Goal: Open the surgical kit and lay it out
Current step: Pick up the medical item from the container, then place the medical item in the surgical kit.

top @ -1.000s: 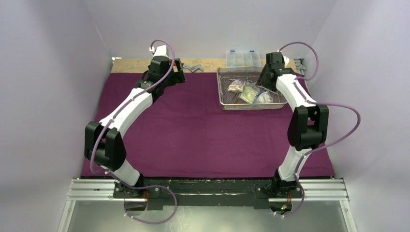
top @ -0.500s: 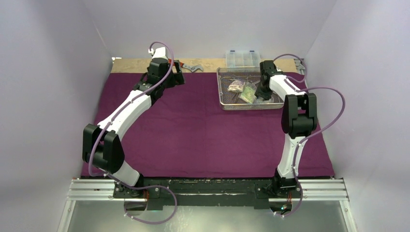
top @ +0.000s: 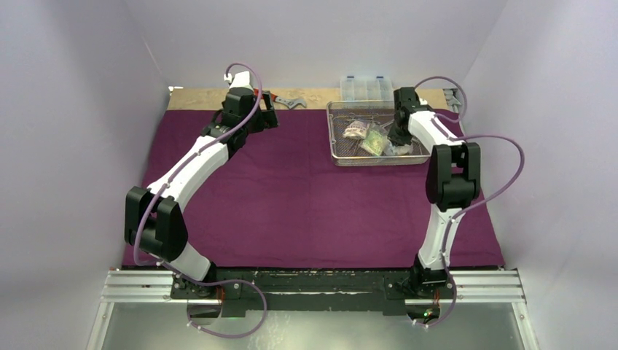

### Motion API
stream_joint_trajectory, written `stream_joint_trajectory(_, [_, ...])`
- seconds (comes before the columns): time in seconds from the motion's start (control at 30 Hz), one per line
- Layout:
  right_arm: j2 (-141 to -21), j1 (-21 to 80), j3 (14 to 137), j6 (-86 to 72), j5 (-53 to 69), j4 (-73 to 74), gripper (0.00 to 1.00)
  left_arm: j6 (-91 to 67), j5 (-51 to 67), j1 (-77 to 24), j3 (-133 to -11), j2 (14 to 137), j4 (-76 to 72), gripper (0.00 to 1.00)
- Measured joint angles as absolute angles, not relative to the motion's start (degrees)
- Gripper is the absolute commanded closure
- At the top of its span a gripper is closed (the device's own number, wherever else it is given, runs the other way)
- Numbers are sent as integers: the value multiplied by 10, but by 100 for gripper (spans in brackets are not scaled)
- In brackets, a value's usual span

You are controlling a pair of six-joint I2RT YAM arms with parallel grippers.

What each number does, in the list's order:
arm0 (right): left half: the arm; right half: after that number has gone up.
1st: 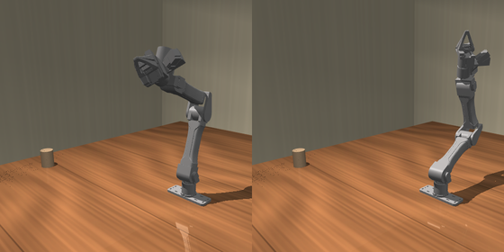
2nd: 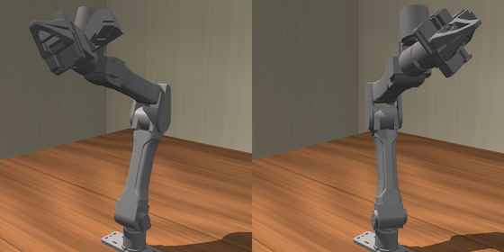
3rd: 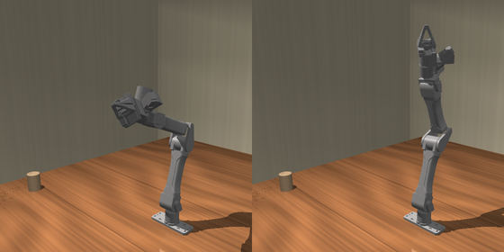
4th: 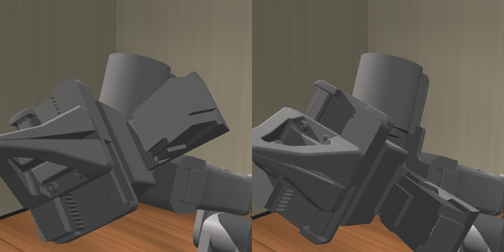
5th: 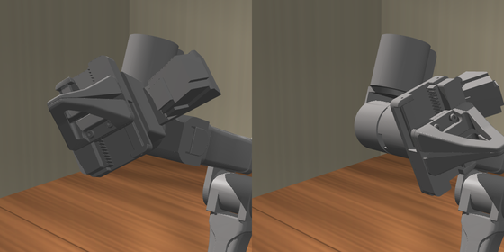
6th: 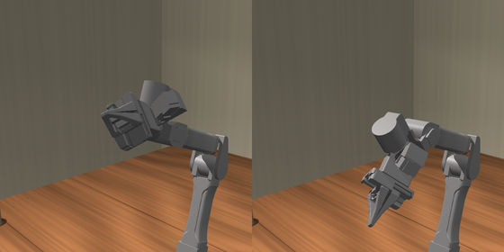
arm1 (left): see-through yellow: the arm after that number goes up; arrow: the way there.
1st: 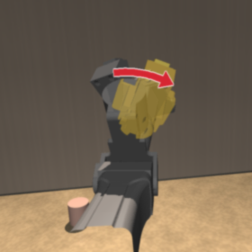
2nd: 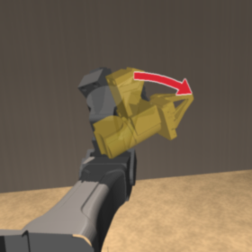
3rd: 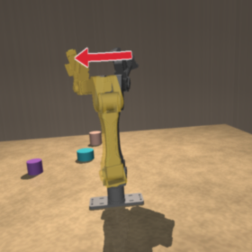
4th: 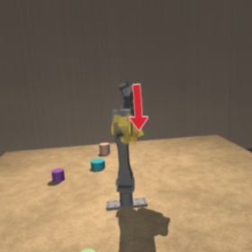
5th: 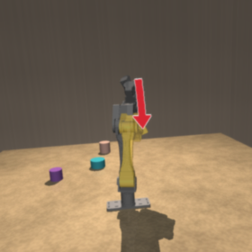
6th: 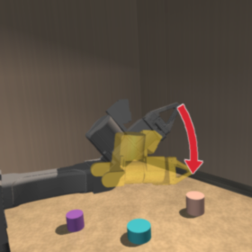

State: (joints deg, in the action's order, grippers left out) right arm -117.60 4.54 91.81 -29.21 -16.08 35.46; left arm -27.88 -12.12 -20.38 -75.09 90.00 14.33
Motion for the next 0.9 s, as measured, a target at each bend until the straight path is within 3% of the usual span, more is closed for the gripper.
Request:
stream_joint_trajectory(0.4, [-1009, 45, 902, -291, -193, 386, 100, -279, -117, -204, -751, 900, 143, 12])
stream_joint_trajectory(0.9, [-732, 41, 571, -289, -221, 569, 100, -288, -95, -204, -706, 877, 149, 13])
